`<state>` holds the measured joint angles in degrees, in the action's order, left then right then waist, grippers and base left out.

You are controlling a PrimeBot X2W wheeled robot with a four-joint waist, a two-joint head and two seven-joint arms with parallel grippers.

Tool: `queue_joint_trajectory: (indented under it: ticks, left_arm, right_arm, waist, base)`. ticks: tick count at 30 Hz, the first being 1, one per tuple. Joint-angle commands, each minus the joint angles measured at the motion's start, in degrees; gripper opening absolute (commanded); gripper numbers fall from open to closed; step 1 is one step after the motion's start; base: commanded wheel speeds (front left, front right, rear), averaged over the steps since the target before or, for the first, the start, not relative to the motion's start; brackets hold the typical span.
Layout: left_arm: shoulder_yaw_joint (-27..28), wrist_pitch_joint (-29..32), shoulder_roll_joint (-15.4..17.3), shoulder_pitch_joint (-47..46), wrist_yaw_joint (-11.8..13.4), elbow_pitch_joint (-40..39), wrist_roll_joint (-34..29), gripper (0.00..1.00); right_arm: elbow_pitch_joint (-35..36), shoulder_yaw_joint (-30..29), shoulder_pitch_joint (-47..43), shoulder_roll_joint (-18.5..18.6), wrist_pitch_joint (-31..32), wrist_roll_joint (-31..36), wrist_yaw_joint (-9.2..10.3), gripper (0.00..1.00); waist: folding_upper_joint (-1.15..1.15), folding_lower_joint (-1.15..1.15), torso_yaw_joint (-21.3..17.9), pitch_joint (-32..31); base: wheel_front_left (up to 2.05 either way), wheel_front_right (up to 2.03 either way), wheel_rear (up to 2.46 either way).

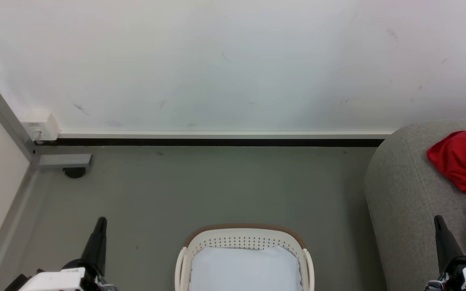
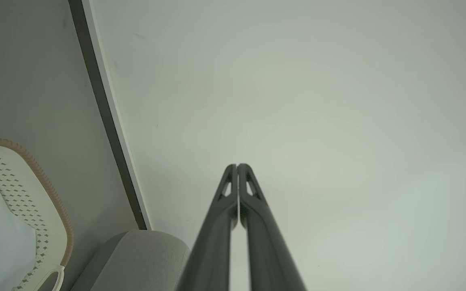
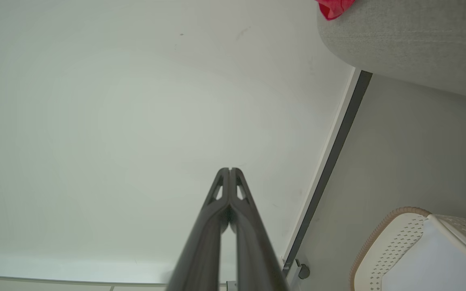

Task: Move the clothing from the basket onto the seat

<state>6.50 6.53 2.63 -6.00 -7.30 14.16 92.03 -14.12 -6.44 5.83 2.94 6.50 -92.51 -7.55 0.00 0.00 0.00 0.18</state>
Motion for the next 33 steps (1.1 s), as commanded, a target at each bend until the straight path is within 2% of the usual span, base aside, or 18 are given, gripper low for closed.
queue_joint_trajectory:
  ticks: [1, 33]
  left_arm:
    - [0.1, 0.2, 0.5, -0.5, -0.4, -0.2, 0.7, 0.0]
    - [0.1, 0.2, 0.5, -0.5, -0.3, -0.2, 0.7, 0.0]
  right_arm:
    - [0.2, -0.2, 0.7, 0.0, 0.2, 0.1, 0.12, 0.0]
    - [0.2, -0.3, 0.7, -0.1, 0.2, 0.2, 0.12, 0.0]
  waist:
    - [0.0, 0.0, 0.0, 0.0]
    - [0.0, 0.0, 0.0, 0.0]
  base:
    - [0.0, 0.0, 0.0]
    - [0.0, 0.0, 0.0]
